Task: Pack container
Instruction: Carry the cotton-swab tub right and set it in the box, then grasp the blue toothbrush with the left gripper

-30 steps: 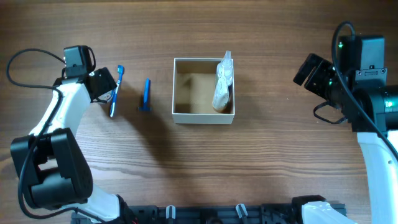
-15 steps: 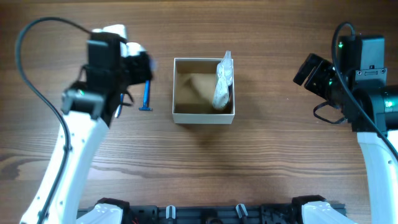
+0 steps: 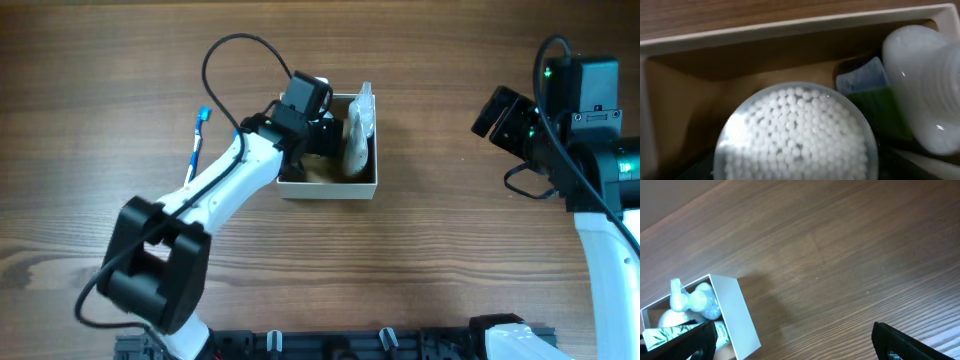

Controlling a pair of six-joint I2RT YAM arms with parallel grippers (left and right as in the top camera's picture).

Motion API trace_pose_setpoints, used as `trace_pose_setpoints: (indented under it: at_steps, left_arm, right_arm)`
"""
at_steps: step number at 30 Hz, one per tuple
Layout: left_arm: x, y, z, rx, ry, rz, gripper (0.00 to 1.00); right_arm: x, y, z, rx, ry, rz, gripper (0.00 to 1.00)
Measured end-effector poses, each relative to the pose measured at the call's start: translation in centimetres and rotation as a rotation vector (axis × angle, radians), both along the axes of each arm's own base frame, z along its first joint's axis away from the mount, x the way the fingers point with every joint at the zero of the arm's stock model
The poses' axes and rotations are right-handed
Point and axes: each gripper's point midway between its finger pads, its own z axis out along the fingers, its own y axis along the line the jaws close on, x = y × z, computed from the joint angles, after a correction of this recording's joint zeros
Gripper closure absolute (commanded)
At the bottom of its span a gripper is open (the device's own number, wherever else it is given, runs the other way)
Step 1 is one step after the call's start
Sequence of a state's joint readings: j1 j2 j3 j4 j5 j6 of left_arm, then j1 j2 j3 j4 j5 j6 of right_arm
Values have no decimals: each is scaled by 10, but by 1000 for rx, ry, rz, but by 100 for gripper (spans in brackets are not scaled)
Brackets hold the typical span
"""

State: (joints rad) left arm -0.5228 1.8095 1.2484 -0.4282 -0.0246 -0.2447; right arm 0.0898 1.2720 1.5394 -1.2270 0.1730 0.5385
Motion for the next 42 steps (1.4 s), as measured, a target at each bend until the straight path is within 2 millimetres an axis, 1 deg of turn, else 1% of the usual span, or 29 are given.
trace_pose_setpoints:
  at_steps: [1, 3, 5, 7, 8, 10, 11, 12, 13, 14, 15, 16, 17, 18, 19, 20, 21, 22, 23, 24, 25, 27, 30, 34, 35, 36, 37, 38, 42]
  left_arm:
    - [5, -3, -3, -7, -12, 0, 2]
    - [12, -7, 3, -28, -48, 0, 1]
    - [13, -8, 4, -31, -54, 0, 0]
    - [10, -6, 11, -32, -56, 0, 0]
    - [4, -2, 22, -31, -54, 0, 0]
    - [-5, 8, 56, -42, -91, 13, 0]
    - [-14, 22, 79, -40, -112, 33, 0]
    - [-20, 42, 108, -49, -156, 72, 0]
    - [-26, 66, 129, -49, -183, 120, 0]
    - [-30, 93, 143, -43, -199, 180, 0]
    - [-35, 128, 149, -16, -188, 263, 0]
    - [-39, 156, 143, 14, -148, 333, 1]
    - [-41, 183, 129, 42, -88, 404, 1]
    - [-39, 204, 113, 60, -34, 459, 2]
    - [-35, 228, 87, 77, 40, 524, 3]
    - [-31, 239, 71, 82, 80, 545, 5]
    - [-22, 250, 46, 77, 134, 551, 6]
    - [-19, 255, 27, 78, 176, 548, 6]
    - [-13, 258, 9, 75, 204, 532, 9]
    - [-7, 259, -8, 74, 227, 514, 14]
    - [-3, 260, -31, 83, 260, 483, 16]
    - [0, 258, -55, 90, 293, 444, 20]
    - [7, 258, -70, 99, 289, 417, 27]
    - [8, 259, -85, 122, 300, 380, 48]
    - [8, 260, -85, 128, 300, 377, 58]
    - [9, 260, -85, 133, 295, 370, 74]
    - [9, 260, -86, 137, 294, 367, 87]
    - [10, 261, -86, 138, 293, 367, 94]
    - [10, 261, -86, 144, 292, 357, 96]
  right_arm:
    - [0, 0, 0, 0, 0, 0, 0]
    - [0, 0, 0, 0, 0, 0, 0]
    - [0, 0, 0, 0, 0, 0, 0]
    - [0, 0, 0, 0, 0, 0, 0]
    - [0, 0, 0, 0, 0, 0, 0]
    - [0, 0, 0, 0, 1, 0, 0]
    - [0, 0, 0, 0, 1, 0, 0]
    - [0, 0, 0, 0, 1, 0, 0]
    - [0, 0, 0, 0, 1, 0, 0]
    - [0, 0, 0, 0, 0, 0, 0]
    - [0, 0, 0, 0, 0, 0, 0]
    - [0, 0, 0, 0, 0, 0, 0]
    - [0, 0, 0, 0, 0, 0, 0]
    - [0, 0, 0, 0, 1, 0, 0]
    - [0, 0, 0, 0, 1, 0, 0]
    - [0, 0, 0, 0, 0, 0, 0]
    - [0, 0, 0, 0, 0, 0, 0]
    - [0, 0, 0, 0, 0, 0, 0]
    - [0, 0, 0, 0, 1, 0, 0]
    - [0, 0, 0, 0, 1, 0, 0]
    - [0, 0, 0, 0, 2, 0, 0]
    - [0, 0, 0, 0, 1, 0, 0]
    - [0, 0, 0, 0, 1, 0, 0]
    - [0, 0, 0, 0, 1, 0, 0]
    - [0, 0, 0, 0, 1, 0, 0]
    - [0, 0, 0, 0, 1, 0, 0]
    - [0, 0, 0, 0, 1, 0, 0]
    - [0, 0, 0, 0, 1, 0, 0]
    - [0, 0, 0, 0, 1, 0, 1]
